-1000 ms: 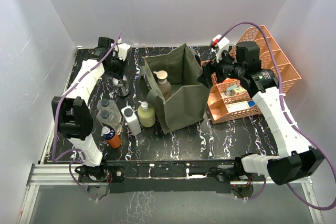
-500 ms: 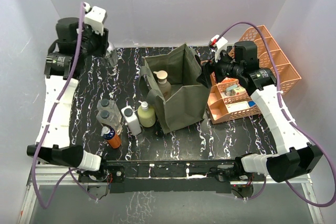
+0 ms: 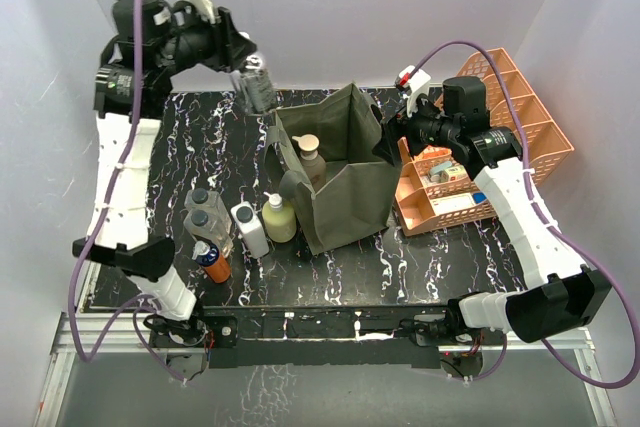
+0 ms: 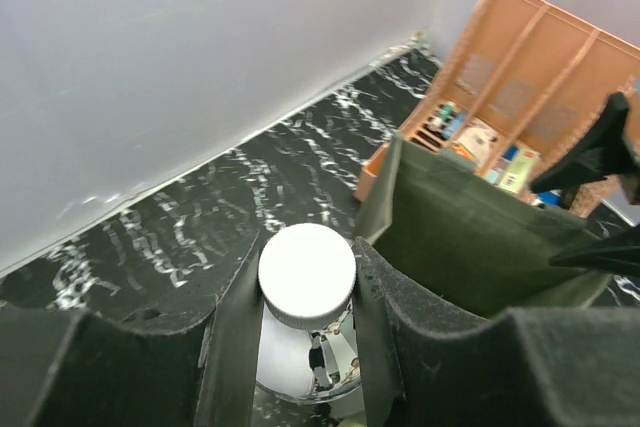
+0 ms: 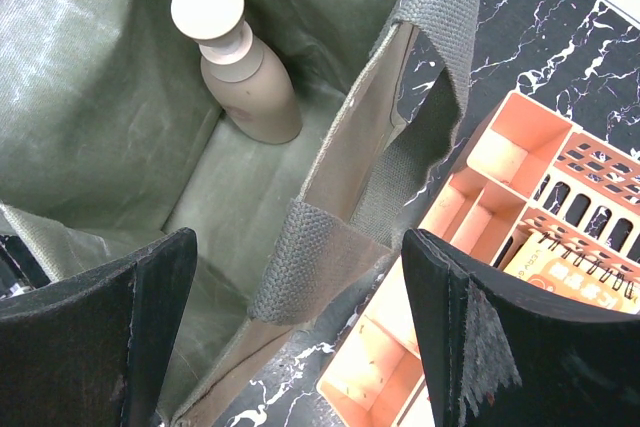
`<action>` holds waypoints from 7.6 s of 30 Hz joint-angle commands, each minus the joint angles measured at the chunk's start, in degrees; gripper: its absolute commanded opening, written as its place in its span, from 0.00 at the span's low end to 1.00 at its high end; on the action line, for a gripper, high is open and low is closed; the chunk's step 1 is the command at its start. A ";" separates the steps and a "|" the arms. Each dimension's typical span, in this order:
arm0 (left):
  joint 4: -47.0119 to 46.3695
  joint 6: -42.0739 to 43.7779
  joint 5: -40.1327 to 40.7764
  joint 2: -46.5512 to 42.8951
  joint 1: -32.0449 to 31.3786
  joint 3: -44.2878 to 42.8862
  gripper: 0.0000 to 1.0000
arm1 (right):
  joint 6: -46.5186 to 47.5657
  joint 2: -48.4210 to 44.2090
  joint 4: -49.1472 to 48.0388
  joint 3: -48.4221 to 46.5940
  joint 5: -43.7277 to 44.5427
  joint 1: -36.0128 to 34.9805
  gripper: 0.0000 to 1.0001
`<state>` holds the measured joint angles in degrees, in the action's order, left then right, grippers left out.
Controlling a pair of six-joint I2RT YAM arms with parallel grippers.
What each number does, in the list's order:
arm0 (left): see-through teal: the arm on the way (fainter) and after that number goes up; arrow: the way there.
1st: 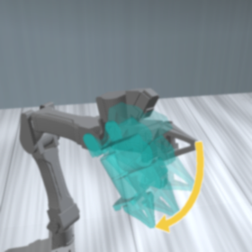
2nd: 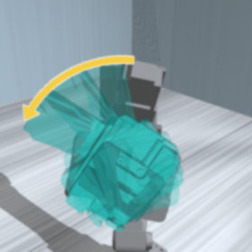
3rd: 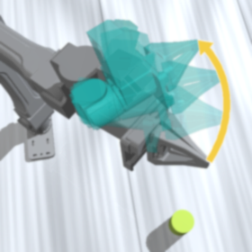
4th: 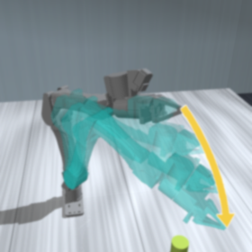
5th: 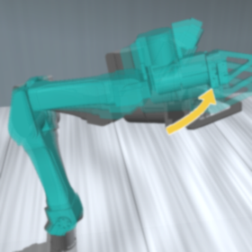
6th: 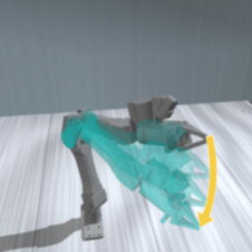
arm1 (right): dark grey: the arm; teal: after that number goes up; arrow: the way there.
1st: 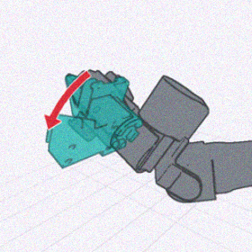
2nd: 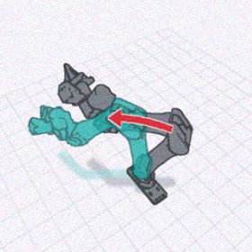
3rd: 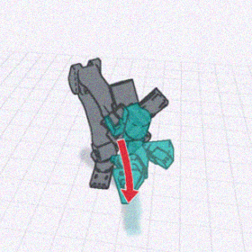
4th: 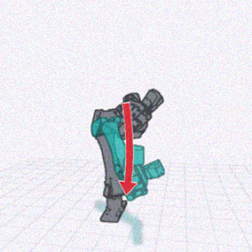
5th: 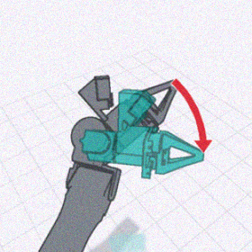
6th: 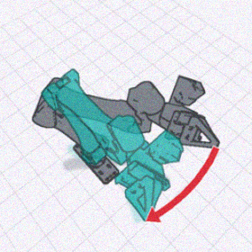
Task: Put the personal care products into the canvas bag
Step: Place the care product in the canvas bag, then pick up the care product from the center of the board.
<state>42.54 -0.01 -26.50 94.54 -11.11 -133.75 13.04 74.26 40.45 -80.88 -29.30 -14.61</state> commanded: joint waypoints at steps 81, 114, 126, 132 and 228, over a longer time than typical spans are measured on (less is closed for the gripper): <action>-27.32 23.15 9.96 9.76 -23.16 39.18 0.29 | -0.14 -6.17 -4.53 4.98 0.19 0.80 0.29; -20.25 16.47 -4.87 2.48 -23.16 32.23 0.66 | 0.65 -5.49 -3.01 2.88 0.17 0.69 0.61; 2.80 25.04 -5.36 -6.23 -21.40 16.87 0.74 | 2.58 -4.53 -0.34 -1.44 0.19 0.64 0.80; 19.04 36.42 -7.05 -15.49 -16.61 22.12 0.75 | 3.02 -4.12 0.86 -2.97 -0.39 0.72 0.81; 39.40 53.57 -16.69 -25.34 -14.46 17.05 0.00 | 3.18 -1.06 -0.60 -6.30 -6.12 0.51 0.82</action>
<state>83.11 56.25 -33.43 69.30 -27.35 -105.71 16.47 72.62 42.13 -84.40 -33.19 -13.78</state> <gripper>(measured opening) 0.478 0.824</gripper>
